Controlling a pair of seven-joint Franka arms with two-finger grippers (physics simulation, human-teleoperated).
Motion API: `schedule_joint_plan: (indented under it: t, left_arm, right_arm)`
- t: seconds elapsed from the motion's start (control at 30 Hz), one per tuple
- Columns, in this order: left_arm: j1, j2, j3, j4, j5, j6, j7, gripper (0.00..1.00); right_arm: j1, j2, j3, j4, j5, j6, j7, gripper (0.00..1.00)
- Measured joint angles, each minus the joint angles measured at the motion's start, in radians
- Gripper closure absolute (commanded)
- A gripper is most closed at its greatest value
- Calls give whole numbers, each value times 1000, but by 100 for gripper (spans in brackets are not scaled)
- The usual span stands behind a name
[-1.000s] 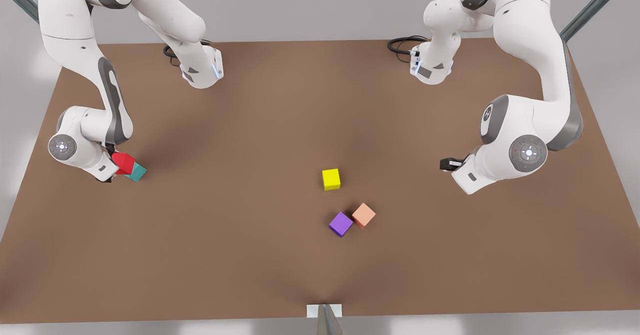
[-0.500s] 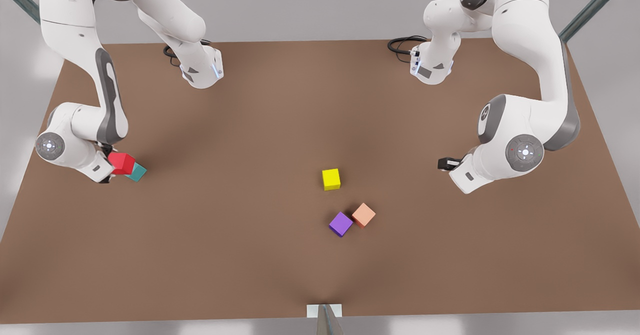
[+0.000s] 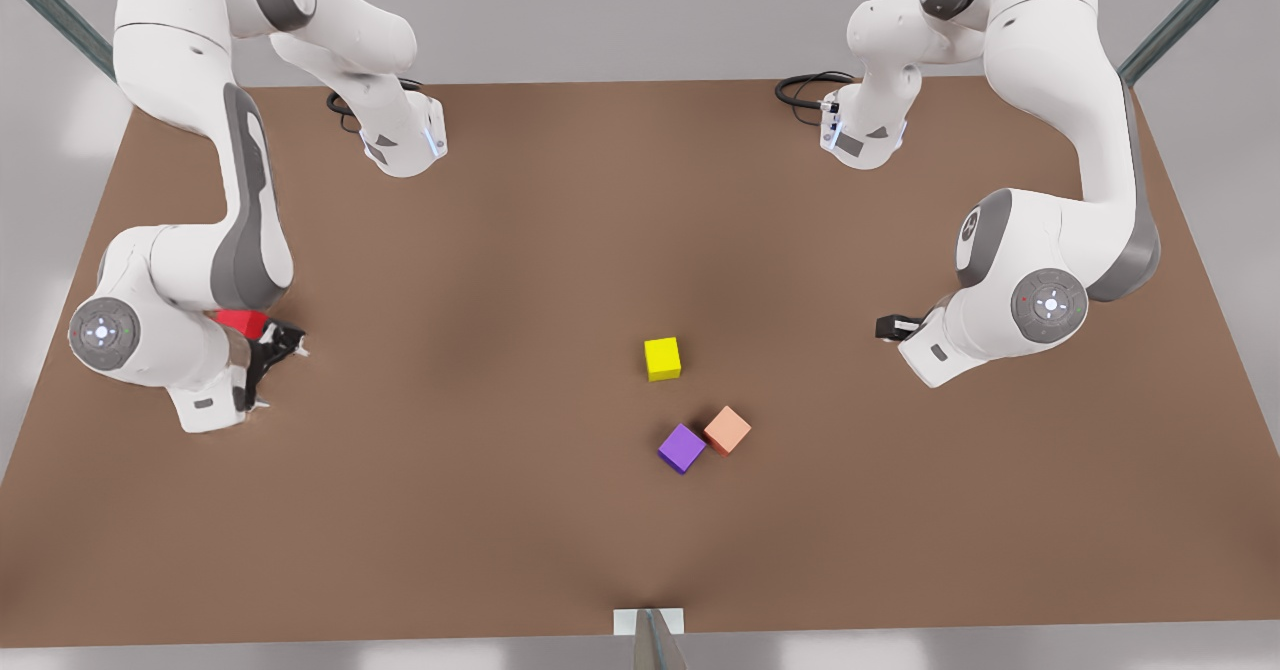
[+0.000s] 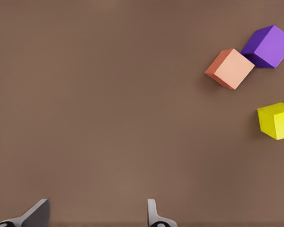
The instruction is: Pick up red wooden cube and pass to hand red wooden cube and place in blue wooden cube
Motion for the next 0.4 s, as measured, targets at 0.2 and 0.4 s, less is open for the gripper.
schedule_joint_plan:
  t: [0.2,0.4]
  left_arm:
    - [0,0,-3,0,0,-6,1,0]
    - [0,0,-3,-1,0,-8,1,0]
  right_arm:
    - [-12,-192,-37,17,-1,-149,251,0]
    - [-12,-237,-41,-14,3,-215,432,0]
